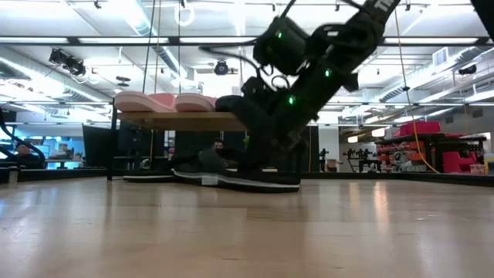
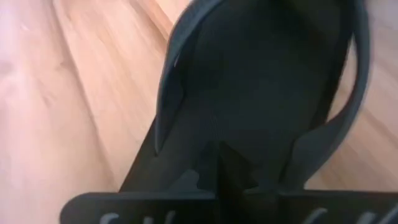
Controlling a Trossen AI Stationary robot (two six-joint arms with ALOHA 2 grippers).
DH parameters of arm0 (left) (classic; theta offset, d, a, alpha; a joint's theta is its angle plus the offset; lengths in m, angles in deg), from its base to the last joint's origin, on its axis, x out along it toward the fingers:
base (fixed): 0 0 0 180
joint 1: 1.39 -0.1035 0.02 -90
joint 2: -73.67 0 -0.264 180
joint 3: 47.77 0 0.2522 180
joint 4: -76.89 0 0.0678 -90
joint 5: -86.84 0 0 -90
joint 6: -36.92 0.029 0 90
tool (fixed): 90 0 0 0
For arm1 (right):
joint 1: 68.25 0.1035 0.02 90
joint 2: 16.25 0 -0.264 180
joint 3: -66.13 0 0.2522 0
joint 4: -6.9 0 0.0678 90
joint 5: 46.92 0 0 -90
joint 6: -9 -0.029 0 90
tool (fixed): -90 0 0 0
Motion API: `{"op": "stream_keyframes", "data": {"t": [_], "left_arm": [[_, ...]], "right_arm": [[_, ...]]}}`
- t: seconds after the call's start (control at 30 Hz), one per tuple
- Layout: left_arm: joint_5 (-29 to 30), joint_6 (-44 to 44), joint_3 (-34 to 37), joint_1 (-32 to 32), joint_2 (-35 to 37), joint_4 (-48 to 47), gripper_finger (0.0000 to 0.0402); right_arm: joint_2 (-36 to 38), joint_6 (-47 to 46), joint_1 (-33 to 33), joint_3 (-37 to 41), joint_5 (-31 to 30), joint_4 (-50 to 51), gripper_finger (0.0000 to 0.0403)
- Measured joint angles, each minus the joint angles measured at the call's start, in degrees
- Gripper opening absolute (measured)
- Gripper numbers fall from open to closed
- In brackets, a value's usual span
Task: Pick and place slides into the shelf
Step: Put the black slipper under the shelf
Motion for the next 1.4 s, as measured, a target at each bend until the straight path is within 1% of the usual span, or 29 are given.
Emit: {"op": "stream_keyframes", "data": {"t": [0.13, 0.27, 0.4, 0.6, 0.67, 0.77, 0.87, 0.97, 1.03, 1.23, 1.3, 1.4], "left_arm": [[0.0, 0.0, 0.0, 0.5, 0.0, 0.0, 0.0024], [0.0, 0.0, 0.0, 0.6, 0.0, -0.5, 0.0025], [0.0, -0.1, 0.0, 0.6, 0.0, -1.6, 0.0012], [0.0, -3.0, -0.1, 0.6, 0.0, -3.3, 0.0004], [0.0, -3.7, -0.1, 0.9, 0.0, -3.4, 0.001], [0.0, -4.9, -0.1, 0.9, 0.0, -3.3, 0.0021], [0.0, -4.9, -0.1, 0.9, 0.0, -3.3, 0.0025], [0.0, -5.0, -0.1, 0.9, 0.0, -3.0, 0.0018], [0.0, -6.0, -0.1, 0.9, 0.0, -3.1, 0.0011], [0.0, -7.5, -0.1, 2.4, 0.0, -3.8, 0.0004], [0.0, -7.5, -0.1, 3.0, 0.0, -3.8, 0.0009], [0.0, -7.5, -0.1, 3.8, 0.0, -3.8, 0.0022]], "right_arm": [[-2.5, -0.5, -0.1, -0.3, -0.7, 0.0, 0.0], [-1.9, -3.5, 1.5, -0.5, -0.7, 4.6, 0.0], [0.7, -7.9, 5.3, -0.2, -0.9, 11.7, 0.0], [4.1, -18.6, 12.0, 0.0, -0.4, 19.5, 0.0], [4.5, -22.6, 13.9, 0.0, -2.7, 21.0, 0.0], [4.5, -28.2, 15.3, 0.1, -8.3, 21.1, 0.0], [4.2, -33.5, 14.8, 0.2, -14.0, 20.7, 0.0], [4.2, -36.2, 12.2, 0.2, -18.8, 20.5, 0.0], [4.2, -36.7, 10.0, 0.2, -20.1, 20.1, 0.0], [4.2, -36.4, 4.5, 0.2, -19.3, 19.6, 0.0], [4.2, -33.4, 4.1, 0.2, -17.1, 18.9, 0.0], [4.2, -29.0, 6.1, 0.2, -14.1, 18.0, 0.0]]}}
